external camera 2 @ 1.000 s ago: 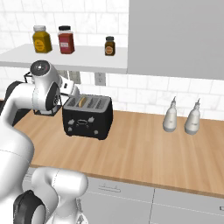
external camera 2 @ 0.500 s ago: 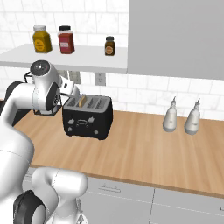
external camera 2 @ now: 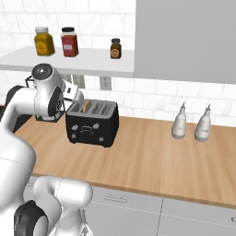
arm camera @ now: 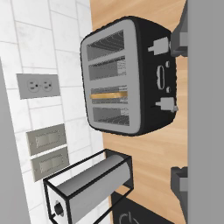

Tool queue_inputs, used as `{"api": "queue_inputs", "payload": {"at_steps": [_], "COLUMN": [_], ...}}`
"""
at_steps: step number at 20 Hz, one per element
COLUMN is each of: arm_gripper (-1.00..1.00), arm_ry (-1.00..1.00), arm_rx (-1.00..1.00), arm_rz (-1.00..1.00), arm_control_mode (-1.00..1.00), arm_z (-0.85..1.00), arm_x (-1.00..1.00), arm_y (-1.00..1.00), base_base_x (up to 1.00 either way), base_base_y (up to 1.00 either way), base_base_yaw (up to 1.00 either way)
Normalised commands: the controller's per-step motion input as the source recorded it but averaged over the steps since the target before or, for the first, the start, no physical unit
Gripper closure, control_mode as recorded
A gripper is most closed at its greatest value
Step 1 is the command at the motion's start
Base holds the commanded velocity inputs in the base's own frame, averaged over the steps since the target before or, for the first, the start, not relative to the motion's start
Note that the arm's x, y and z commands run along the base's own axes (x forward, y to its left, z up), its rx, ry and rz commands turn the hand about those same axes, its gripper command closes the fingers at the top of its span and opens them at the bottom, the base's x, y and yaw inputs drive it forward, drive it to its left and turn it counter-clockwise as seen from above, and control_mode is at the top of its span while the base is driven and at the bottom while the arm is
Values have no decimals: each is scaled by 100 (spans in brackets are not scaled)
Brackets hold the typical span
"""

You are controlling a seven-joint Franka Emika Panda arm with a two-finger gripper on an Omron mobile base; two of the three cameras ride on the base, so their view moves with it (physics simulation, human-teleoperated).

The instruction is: Start the toaster. Once the lever pops up, take the bread to the plate on the dining counter.

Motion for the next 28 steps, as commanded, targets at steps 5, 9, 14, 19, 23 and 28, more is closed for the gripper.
{"api": "queue_inputs", "payload": {"at_steps": [5, 9, 14, 19, 23, 28], "arm_gripper": [-100, -100, -100, -100, -100, -100], "arm_ry": [0, 0, 0, 0, 0, 0], "arm_rx": [0, 0, 0, 0, 0, 0], "arm_rz": [0, 0, 0, 0, 0, 0], "arm_control_mode": [-100, -100, -100, -100, -100, -100], "arm_z": [0, 0, 0, 0, 0, 0], "arm_x": [0, 0, 0, 0, 0, 0], "arm_y": [0, 0, 0, 0, 0, 0], "base_base_x": [0, 0, 0, 0, 0, 0], "base_base_y": [0, 0, 0, 0, 0, 0], "base_base_yaw": [0, 0, 0, 0, 0, 0]}}
